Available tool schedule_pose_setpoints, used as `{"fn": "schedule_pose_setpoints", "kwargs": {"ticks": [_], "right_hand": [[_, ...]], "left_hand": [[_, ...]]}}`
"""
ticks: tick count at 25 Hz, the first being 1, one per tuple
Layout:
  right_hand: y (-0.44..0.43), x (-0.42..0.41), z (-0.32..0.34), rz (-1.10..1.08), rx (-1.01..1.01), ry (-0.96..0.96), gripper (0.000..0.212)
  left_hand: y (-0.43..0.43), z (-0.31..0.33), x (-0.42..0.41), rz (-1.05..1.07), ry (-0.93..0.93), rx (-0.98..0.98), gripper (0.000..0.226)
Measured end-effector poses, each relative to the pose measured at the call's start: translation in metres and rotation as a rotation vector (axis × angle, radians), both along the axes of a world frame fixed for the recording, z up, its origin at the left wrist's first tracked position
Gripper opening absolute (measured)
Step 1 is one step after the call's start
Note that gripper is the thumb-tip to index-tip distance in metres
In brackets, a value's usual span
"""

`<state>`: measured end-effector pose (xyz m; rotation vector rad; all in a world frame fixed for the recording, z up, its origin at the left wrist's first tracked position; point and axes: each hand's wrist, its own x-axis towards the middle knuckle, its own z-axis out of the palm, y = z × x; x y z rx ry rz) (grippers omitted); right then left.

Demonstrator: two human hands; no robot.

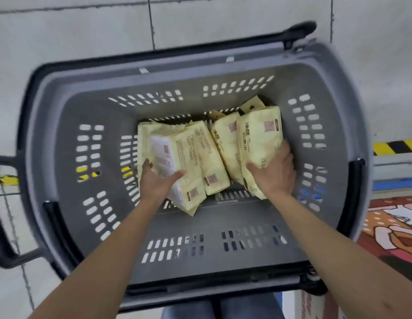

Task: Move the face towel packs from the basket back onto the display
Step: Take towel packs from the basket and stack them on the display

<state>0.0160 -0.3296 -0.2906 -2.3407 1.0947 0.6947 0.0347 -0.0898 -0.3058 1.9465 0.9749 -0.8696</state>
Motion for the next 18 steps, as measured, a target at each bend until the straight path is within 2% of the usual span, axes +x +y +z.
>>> {"fn": "schedule_pose_setpoints", "kwargs": {"ticks": [2,6,9,13,16,18], "right_hand": [[0.002,-0.002,-0.016,-0.015,-0.066,0.021,0.109],[0.005,0.002,-0.031,-0.046,-0.18,0.023,0.099],[0.004,0.004,-0.028,-0.073,-0.165,-0.001,0.091],[0.005,0.007,-0.011,-0.136,-0.061,0.046,0.091],[0.013,0.001,-0.005,-0.129,-0.017,0.054,0.094],[0.017,-0.004,-0.01,-0.14,0.0,0.034,0.097]], "left_hand": [[-0.005,-0.016,-0.001,-0.029,-0.015,-0.006,0.098],[-0.007,-0.048,-0.008,-0.055,-0.029,0.114,0.129],[-0.001,-0.058,-0.004,-0.073,-0.028,0.121,0.127],[0.017,-0.078,-0.009,0.003,0.035,0.023,0.122],[0.004,-0.041,0.003,0.014,0.07,-0.033,0.118],[-0.009,-0.021,0.008,0.028,0.045,-0.055,0.1]]}}
